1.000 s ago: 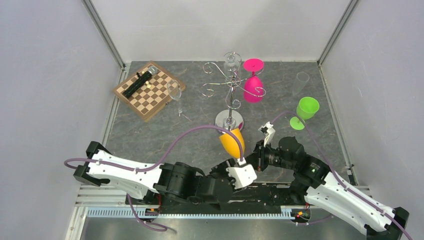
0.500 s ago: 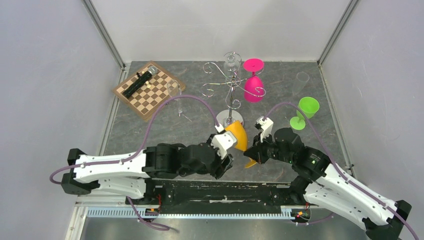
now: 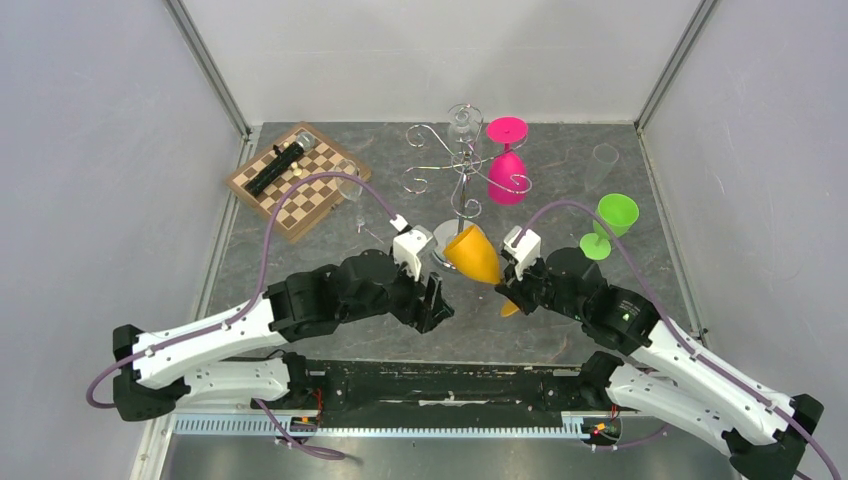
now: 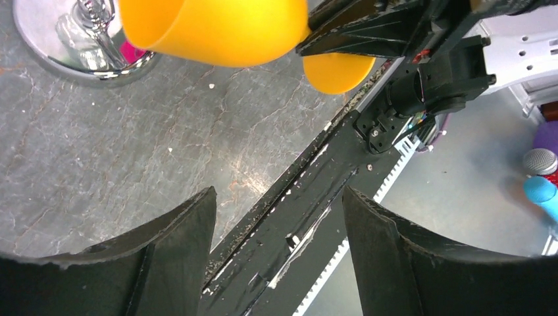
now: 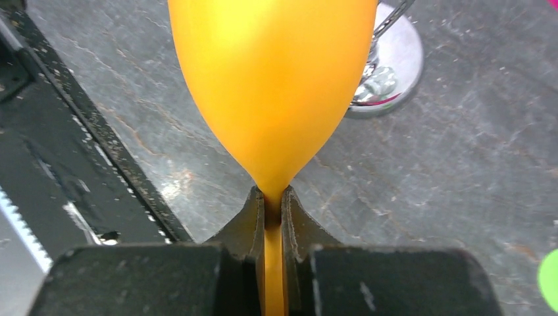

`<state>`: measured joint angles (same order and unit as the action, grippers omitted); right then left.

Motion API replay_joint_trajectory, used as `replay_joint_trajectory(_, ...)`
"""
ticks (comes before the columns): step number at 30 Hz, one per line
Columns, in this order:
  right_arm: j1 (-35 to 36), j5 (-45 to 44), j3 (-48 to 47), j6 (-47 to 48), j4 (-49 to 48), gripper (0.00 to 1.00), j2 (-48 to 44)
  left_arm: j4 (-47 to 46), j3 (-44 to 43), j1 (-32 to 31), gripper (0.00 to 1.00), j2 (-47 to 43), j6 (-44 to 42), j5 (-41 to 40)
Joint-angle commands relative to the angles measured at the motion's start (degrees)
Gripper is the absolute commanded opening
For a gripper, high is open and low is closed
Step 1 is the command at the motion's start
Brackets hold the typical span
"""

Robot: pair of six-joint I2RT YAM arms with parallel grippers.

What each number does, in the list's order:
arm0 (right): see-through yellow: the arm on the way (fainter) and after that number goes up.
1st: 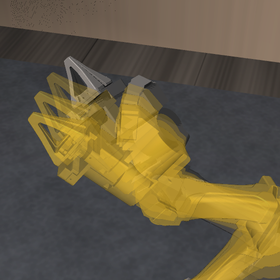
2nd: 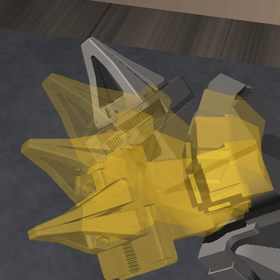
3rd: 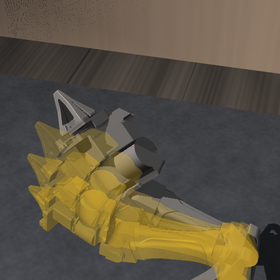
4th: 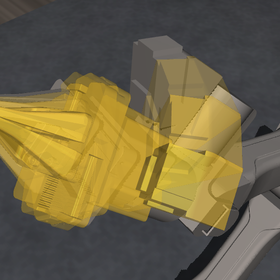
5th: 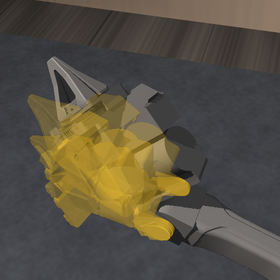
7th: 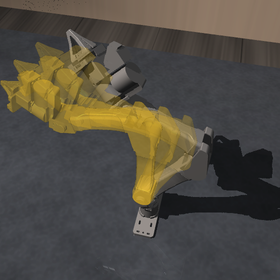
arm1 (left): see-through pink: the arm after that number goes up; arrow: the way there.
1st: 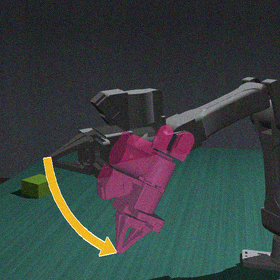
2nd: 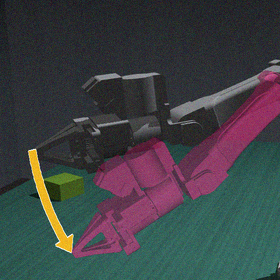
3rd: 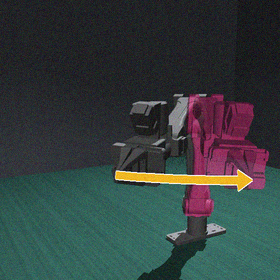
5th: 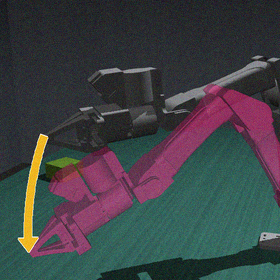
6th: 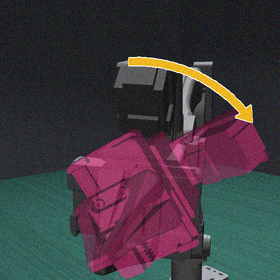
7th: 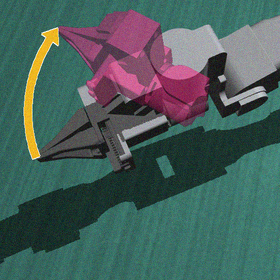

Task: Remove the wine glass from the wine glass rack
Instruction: Place the wine glass at the center of the board.

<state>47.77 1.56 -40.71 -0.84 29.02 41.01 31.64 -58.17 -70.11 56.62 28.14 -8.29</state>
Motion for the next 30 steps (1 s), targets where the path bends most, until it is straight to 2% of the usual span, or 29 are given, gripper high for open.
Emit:
replay_joint_trajectory(1, -0.04, -3.69, -2.65, 9.42, -1.12, 0.0, -0.66, -5.11, 1.92, 4.53, 0.77, -2.53, 6.25, 7.35)
replay_joint_trajectory(8, -0.03, -1.78, -0.32, 20.42, -2.9, 0.0, -4.29, -7.82, 4.8, 12.19, 0.77, -5.14, 11.77, 15.25)
replay_joint_trajectory(14, 0.0, -1.68, 0.28, 26.22, -2.5, 0.0, -5.77, -11.89, 8.12, 18.26, 0.77, -7.17, 17.48, 21.13)
replay_joint_trajectory(18, -0.03, 2.38, 0.08, 30.38, -1.09, 0.0, -5.51, -16.22, 11.03, 22.17, 0.77, -8.22, 22.68, 25.5)
replay_joint_trajectory(30, -0.05, 8.79, 0.2, 36.35, -1.76, 0.0, -6.76, -26.41, 18.95, 29.34, 0.76, -8.89, 34.3, 33.21)
